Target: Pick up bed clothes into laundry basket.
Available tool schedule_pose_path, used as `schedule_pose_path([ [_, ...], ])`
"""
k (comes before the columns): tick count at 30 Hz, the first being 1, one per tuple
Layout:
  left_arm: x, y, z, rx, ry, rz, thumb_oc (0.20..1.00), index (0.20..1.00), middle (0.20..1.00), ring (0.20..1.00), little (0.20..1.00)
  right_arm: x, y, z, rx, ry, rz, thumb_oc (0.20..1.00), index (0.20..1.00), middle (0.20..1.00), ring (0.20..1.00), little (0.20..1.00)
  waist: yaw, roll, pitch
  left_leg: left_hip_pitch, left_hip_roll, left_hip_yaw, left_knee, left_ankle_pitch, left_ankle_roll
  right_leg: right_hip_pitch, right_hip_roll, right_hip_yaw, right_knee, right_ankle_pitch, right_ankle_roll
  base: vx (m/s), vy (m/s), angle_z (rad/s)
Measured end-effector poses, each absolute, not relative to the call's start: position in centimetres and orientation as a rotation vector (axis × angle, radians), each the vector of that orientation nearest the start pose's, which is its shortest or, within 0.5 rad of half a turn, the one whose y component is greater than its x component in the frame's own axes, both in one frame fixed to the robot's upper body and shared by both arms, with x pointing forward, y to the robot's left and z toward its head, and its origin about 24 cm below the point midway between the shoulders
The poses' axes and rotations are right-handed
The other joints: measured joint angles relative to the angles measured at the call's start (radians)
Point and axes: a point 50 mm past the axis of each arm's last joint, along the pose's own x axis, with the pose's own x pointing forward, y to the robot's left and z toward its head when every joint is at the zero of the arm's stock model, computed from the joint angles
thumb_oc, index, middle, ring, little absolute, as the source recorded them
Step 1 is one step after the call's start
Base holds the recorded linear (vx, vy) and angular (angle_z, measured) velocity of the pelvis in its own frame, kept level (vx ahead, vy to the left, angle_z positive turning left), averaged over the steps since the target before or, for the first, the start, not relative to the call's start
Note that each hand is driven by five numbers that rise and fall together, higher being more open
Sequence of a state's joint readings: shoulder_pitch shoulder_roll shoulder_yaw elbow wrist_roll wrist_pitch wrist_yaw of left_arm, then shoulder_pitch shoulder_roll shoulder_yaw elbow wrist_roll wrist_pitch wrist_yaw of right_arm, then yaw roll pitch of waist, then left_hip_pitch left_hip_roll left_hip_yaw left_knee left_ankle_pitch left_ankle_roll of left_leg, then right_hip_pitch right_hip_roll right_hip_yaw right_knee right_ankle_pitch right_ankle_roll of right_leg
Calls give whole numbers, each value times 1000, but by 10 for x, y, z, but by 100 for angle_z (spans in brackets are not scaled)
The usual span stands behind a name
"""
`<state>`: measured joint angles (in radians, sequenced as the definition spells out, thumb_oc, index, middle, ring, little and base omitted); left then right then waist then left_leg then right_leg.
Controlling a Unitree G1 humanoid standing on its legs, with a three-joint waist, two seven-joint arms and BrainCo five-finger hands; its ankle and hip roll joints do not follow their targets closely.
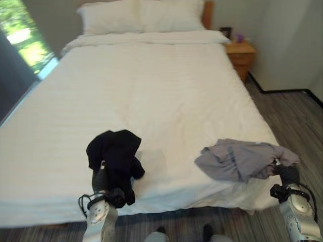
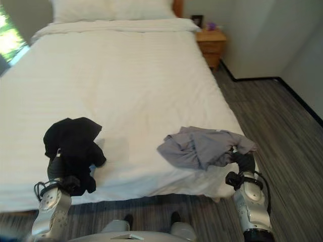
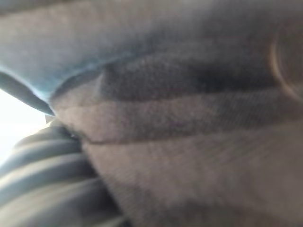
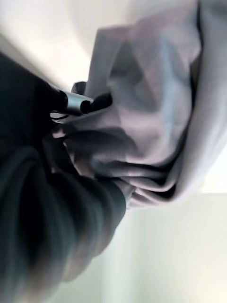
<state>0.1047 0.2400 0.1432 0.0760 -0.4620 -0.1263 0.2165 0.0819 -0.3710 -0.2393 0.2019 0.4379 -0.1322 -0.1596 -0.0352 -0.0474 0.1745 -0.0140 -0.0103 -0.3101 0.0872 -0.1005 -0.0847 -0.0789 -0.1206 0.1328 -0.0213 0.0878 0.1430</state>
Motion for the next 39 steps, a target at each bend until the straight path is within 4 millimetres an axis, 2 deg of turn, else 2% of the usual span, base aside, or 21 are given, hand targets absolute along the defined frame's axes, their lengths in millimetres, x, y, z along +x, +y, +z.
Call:
schedule_pose_path([
  [2,232,254,46,-177,-76,398,200,200,200,200,200,206,-305,22,96,49,-558,200,200,200,200,200,-14,-34,-2,-8,-43,73,-3,10,51,-52,-40,83,-15,2,34,-282,177,-120],
  [4,231,261,57,-123,-110,384,200,200,200,200,200,198,-298,11,142,74,-587,200,200,200,200,200,-23,-73,13,-27,-70,205,38,28,87,-103,-63,95,-38,-80,71,-362,99,-154],
  [5,227,265,58,-105,-113,391,200,200,200,200,200,200,-291,7,164,80,-580,200,200,200,200,200,-17,-63,22,-50,-39,271,58,28,98,-138,-71,34,-25,-146,73,-211,80,-200],
  [6,227,268,51,-120,-92,426,200,200,200,200,200,201,-284,2,173,107,-560,200,200,200,200,200,11,-14,50,-44,28,373,64,18,110,-198,-91,-211,116,-111,43,-314,123,-208],
  [7,224,269,43,-129,-63,455,200,200,200,200,200,203,-275,-1,174,127,-524,200,200,200,200,200,18,8,59,-22,56,416,59,22,117,-195,-121,-373,234,-117,25,-321,105,-195],
  [8,221,270,38,-131,-42,468,200,200,200,200,200,204,-270,-3,170,138,-498,200,200,200,200,200,25,19,60,-5,62,416,47,21,117,-185,-132,-415,276,-116,25,-347,73,-146],
  [9,219,269,34,-135,-30,480,200,200,200,200,200,200,-266,-6,165,153,-467,200,200,200,200,200,41,34,60,20,92,483,17,27,124,-126,-150,-449,393,-149,25,-245,34,-129],
  [11,215,272,31,-132,-21,493,200,200,200,200,200,200,-266,-6,164,154,-460,200,200,200,200,200,70,36,59,45,111,547,-18,53,116,-86,-167,-458,482,-169,41,-125,-1,-117],
  [12,213,274,31,-129,-18,502,200,200,200,200,200,200,-267,-5,162,147,-466,200,200,200,200,200,76,38,57,40,116,554,-23,58,117,-28,-178,-478,467,-173,50,-142,-101,-112],
  [13,210,280,32,-113,-21,513,200,200,200,200,200,204,-268,-2,165,131,-474,200,200,200,200,200,95,9,42,38,100,587,-38,65,91,89,-210,-549,359,-119,47,-134,-225,-98],
  [16,203,284,31,-116,-11,542,200,200,200,200,200,223,-256,8,165,96,-405,200,200,200,200,200,117,7,35,55,129,674,-56,96,49,112,-151,-601,191,-129,38,-51,-198,-117],
  [18,208,274,31,-142,-19,507,200,200,200,200,200,221,-261,9,133,100,-402,200,200,200,200,200,109,31,18,68,170,675,-81,128,15,151,-77,-556,98,-109,9,21,-285,-53],
  [21,225,258,38,-183,-56,457,200,200,200,200,200,205,-274,3,86,149,-430,200,200,200,200,200,76,12,-36,13,258,618,-20,150,-17,141,16,-563,72,-135,-35,-40,-290,-14],
  [22,227,257,41,-193,-68,448,200,200,200,200,200,208,-274,9,74,125,-415,200,200,200,200,200,77,4,-44,7,267,532,-9,150,-17,112,27,-526,74,-130,-62,-32,-151,-53],
  [23,227,256,40,-193,-65,446,200,200,200,200,200,210,-274,11,69,117,-410,200,200,200,200,200,95,5,-45,6,256,480,-3,151,-17,104,31,-502,75,-123,-72,-21,-127,-89],
  [24,229,250,39,-200,-61,427,200,200,200,200,200,211,-276,12,54,116,-412,200,200,200,200,200,108,-4,-41,-11,225,370,12,141,-29,98,24,-467,70,-111,-89,9,-70,-72],
  [25,230,236,34,-225,-40,388,200,200,200,200,200,209,-280,13,43,118,-423,200,200,200,200,200,118,-10,-37,-18,141,240,-11,123,-56,98,-1,-449,43,-84,-88,10,-24,-48],
  [26,230,228,30,-241,-25,364,200,200,200,200,200,206,-283,12,37,123,-434,200,200,200,200,200,106,-3,-40,-24,115,259,-28,134,-40,104,0,-455,23,-69,-70,11,-7,-11],
  [27,230,224,28,-243,-17,341,200,200,200,200,200,201,-283,7,44,147,-444,200,200,200,200,200,95,29,-47,-31,110,300,-46,133,-9,117,11,-459,7,-55,-63,1,32,12],
  [32,220,247,28,-181,-2,390,200,200,200,200,200,193,-270,-7,74,193,-438,200,200,200,200,200,86,4,-43,38,73,313,-171,179,13,145,0,-420,-84,9,-34,15,55,-10],
  [39,213,260,30,-169,-14,442,200,200,200,200,200,205,-250,-8,99,197,-349,200,200,200,200,200,114,-5,-48,66,70,332,-185,188,15,157,-3,-404,-84,11,-28,4,54,-6],
])
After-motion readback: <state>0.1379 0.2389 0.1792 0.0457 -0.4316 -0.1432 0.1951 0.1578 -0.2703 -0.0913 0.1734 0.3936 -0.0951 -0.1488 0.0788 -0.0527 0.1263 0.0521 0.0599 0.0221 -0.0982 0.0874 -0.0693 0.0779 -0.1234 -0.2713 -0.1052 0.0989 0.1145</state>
